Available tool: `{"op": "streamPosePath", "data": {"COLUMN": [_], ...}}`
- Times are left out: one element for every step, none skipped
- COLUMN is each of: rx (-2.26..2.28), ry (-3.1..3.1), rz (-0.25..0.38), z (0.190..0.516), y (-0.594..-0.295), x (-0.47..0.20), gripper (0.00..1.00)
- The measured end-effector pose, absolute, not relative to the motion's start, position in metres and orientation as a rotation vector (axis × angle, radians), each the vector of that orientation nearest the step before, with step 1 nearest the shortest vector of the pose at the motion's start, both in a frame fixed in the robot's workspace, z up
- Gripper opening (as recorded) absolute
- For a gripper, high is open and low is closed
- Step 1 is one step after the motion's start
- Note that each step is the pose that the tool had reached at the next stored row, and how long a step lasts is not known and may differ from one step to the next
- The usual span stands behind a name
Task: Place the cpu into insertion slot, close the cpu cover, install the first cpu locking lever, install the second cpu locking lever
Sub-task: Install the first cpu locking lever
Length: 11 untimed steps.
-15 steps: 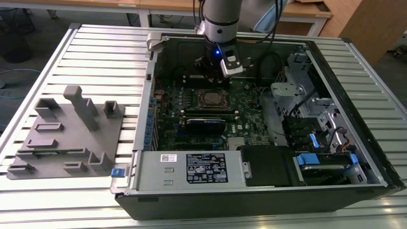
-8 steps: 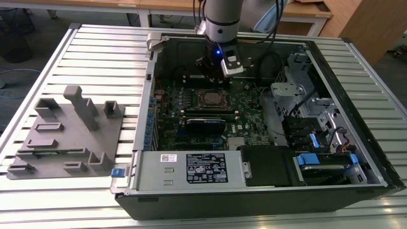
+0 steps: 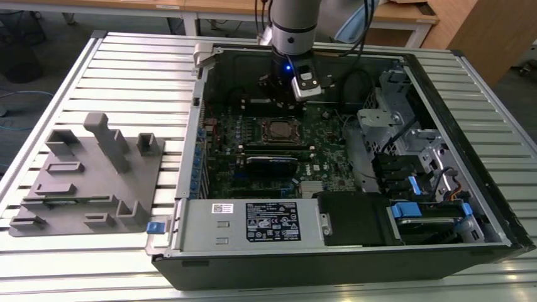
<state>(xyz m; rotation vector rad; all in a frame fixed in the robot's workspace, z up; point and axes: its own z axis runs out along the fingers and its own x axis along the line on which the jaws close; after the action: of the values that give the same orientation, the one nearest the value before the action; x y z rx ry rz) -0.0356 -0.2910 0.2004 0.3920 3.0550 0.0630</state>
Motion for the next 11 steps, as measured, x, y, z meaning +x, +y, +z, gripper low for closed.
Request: {"op": "streamPosePath", "data": {"rx": [0.393,0.395,0.397,0.399,0.402,0.404,0.405,0.406,0.407,0.407,0.408], "ry": [3.055,3.055,3.054,3.054,3.054,3.053,3.053,3.053,3.053,3.053,3.053], "rz": [0.063,0.063,0.063,0.063,0.063,0.063,0.062,0.062,0.062,0.062,0.063], "z": [0.2003,0.2001,0.1999,0.1996,0.1993,0.1991,0.1989,0.1988,0.1987,0.1985,0.1984], "y": [-0.291,-0.2909,-0.2909,-0.2909,-0.2909,-0.2909,-0.2908,-0.2909,-0.2909,-0.2909,-0.2909], "x": [-0.0355,-0.0353,-0.035,-0.0347,-0.0344,-0.034,-0.0337,-0.0336,-0.0335,-0.0335,-0.0334], "gripper": [0.11,0.11,0.11,0.11,0.11,0.11,0.11,0.11,0.11,0.11,0.11]}}
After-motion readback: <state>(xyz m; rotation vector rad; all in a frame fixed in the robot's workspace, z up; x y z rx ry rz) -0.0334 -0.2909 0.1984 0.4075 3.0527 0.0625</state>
